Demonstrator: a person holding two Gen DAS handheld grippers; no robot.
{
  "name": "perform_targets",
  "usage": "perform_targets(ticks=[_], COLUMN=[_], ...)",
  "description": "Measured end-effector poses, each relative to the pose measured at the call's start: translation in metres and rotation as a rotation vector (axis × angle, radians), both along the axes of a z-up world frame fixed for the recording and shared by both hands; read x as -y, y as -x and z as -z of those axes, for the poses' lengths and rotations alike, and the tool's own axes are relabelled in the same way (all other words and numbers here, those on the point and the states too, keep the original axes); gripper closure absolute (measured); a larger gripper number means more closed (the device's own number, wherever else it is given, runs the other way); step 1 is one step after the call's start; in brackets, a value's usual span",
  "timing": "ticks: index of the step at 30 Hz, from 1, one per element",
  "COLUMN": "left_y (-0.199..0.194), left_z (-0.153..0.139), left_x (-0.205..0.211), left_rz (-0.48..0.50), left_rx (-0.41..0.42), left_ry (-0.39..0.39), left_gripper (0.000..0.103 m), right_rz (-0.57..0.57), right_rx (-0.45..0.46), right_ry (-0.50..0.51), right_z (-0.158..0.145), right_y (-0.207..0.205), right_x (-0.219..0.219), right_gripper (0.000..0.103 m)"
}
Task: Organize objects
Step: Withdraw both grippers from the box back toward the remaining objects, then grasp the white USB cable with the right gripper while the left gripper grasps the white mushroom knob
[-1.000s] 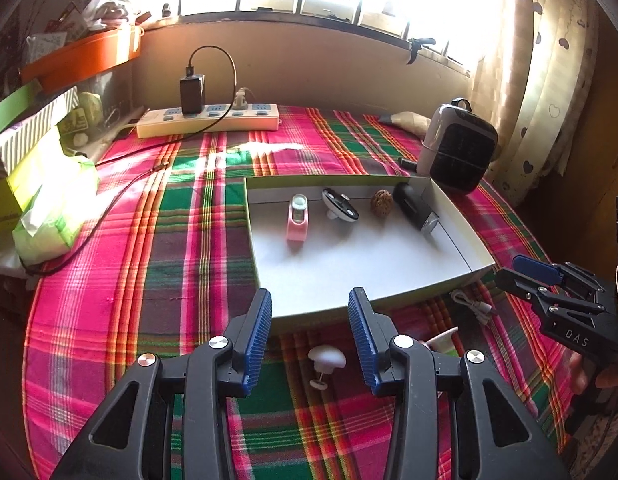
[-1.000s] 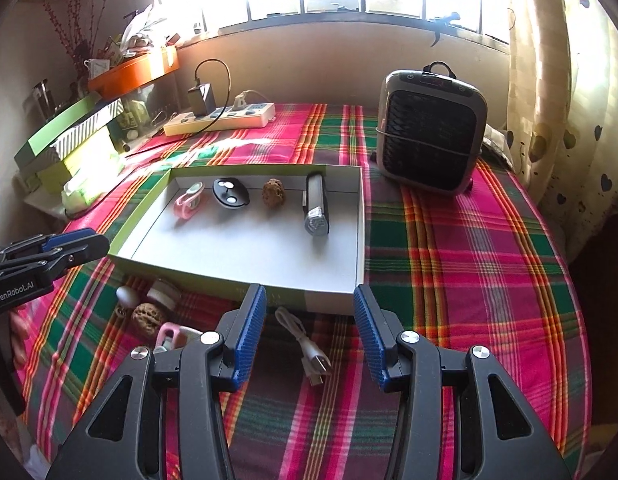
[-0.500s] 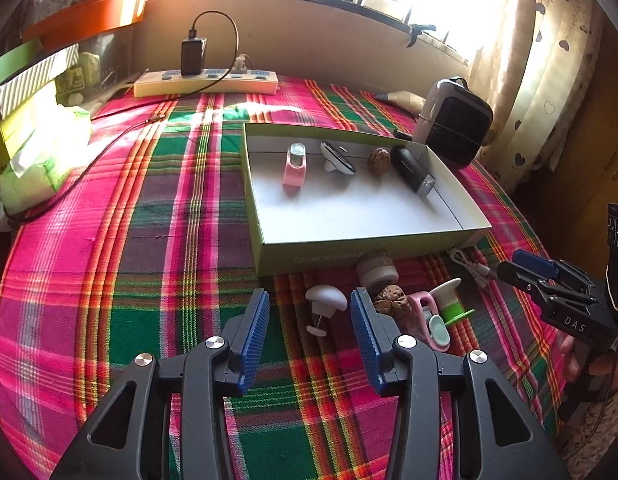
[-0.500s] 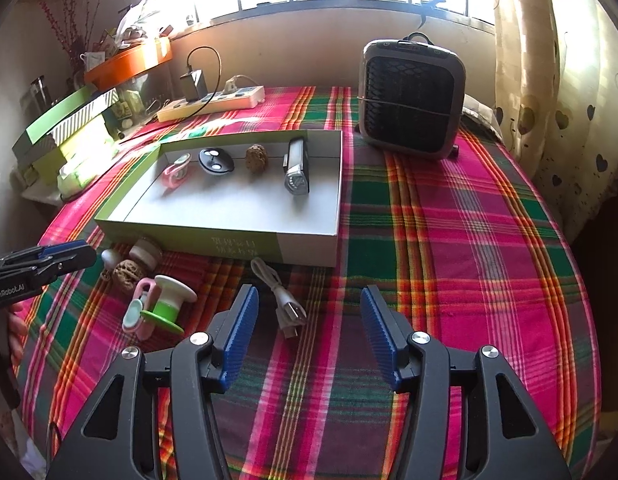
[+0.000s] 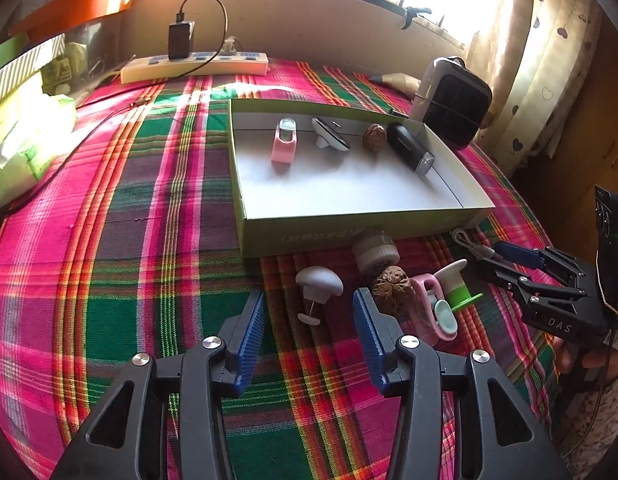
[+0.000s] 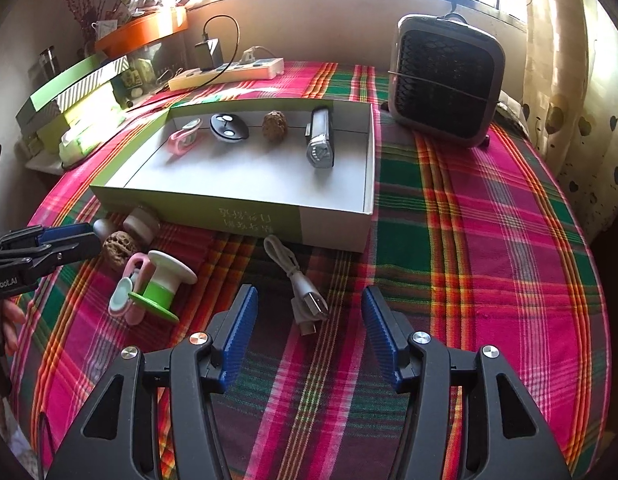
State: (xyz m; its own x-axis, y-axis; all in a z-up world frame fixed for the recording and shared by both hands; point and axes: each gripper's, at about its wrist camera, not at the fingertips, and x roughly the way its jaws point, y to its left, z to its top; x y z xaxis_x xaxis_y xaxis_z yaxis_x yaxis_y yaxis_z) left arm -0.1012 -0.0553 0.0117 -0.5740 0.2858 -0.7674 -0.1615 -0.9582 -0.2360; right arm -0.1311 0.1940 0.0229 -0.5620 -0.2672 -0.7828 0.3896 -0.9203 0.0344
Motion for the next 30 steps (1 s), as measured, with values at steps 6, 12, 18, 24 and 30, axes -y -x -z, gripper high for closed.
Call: perform_targets(ticks=[6,12,18,24,30], left_y=[0.005,0.01,0.011,0.012,0.011], left_z=[0.002,0.002,0.002,0.003,0.003], left_x=[-0.006,-0.008,-0.008,-0.012,-0.013], left_rz=[0.013,0.005,-0.002,-0.003,-0.014], left_rx=[-0.004,-0.011,-0.021,-0.032,-0.041], left_ry=[0.021,0.031,0.035,0.068,0.096], left_gripper=[0.06,0.06,0.06,0.06,0.066], right_rz=[-0.014,-0.015,-0.018,-0.019,-0.021], right_rx=[0.0,-0.016,-0.017,-0.02,-0.022], right_ry=[-0.021,-0.043,-0.043,-0.048,-0.048], right_z=[0.003,0.004,0.004,0.004,0.004], right_y=[0.005,0.008,0.01,0.011,0.011], right_x=[0.004,0.007,0.007,0.008,0.009], right_gripper=[0.048,0.048,0.048,0.048,0.049])
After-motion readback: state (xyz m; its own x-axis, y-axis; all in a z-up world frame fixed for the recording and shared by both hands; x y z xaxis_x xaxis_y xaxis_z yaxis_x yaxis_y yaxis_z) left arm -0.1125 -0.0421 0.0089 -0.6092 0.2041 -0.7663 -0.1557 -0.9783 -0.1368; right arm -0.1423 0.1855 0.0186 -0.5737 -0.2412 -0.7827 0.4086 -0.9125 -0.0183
